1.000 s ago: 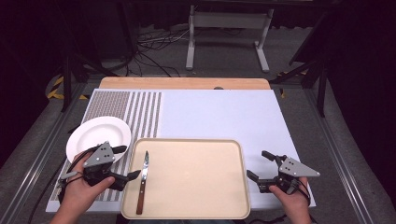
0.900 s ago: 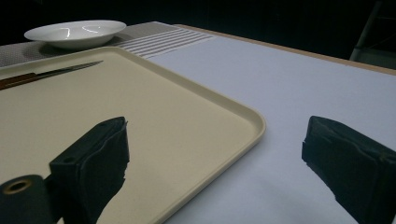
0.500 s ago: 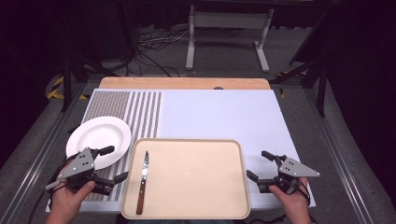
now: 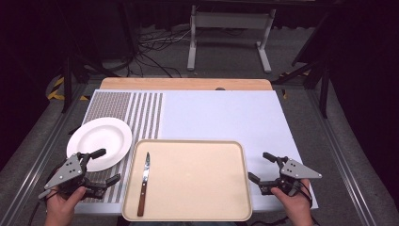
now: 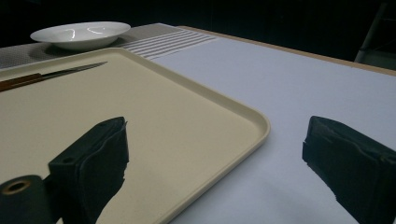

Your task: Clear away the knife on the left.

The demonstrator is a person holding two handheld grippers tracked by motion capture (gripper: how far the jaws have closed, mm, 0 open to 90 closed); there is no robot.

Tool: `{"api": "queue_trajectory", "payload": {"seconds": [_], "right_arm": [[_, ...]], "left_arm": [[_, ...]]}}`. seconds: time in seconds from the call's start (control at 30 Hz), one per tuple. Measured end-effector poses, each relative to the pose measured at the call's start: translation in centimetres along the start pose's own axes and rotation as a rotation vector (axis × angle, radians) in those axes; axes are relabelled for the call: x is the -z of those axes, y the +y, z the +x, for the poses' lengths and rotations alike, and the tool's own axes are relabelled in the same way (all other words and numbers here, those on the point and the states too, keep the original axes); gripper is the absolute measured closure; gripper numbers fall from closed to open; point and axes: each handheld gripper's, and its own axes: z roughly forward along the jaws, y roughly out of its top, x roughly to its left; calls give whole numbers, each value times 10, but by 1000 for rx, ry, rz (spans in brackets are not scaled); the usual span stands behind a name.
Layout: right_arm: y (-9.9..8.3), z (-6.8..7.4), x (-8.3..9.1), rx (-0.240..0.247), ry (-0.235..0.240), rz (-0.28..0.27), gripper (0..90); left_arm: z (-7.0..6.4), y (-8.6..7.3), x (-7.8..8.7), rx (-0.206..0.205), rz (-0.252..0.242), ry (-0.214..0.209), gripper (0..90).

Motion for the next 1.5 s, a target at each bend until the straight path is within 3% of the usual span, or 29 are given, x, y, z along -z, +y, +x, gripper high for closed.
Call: {"api": "queue_trajectory", "payload": {"seconds": [0.2,0.3,0.53,0.57,0.7,0.83,1.5], "right_arm": [[-1,0,0,-1,3,2,77],[-1,0,-1,-4,4,3,76],[-1,0,0,-4,4,3,76],[-1,0,0,-5,7,-2,76],[0,-1,1,0,4,-3,76],[0,0,1,1,5,-3,76],[0,-1,0,0,6,0,76]], "left_arm": [[7,-13,6,42,-24,26,29],[9,-18,7,45,-28,43,27],[13,-27,8,44,22,69,30],[13,-29,7,62,21,65,30],[13,-32,3,67,62,83,33],[13,-32,3,53,67,83,32],[12,-32,3,73,72,71,28]]}}
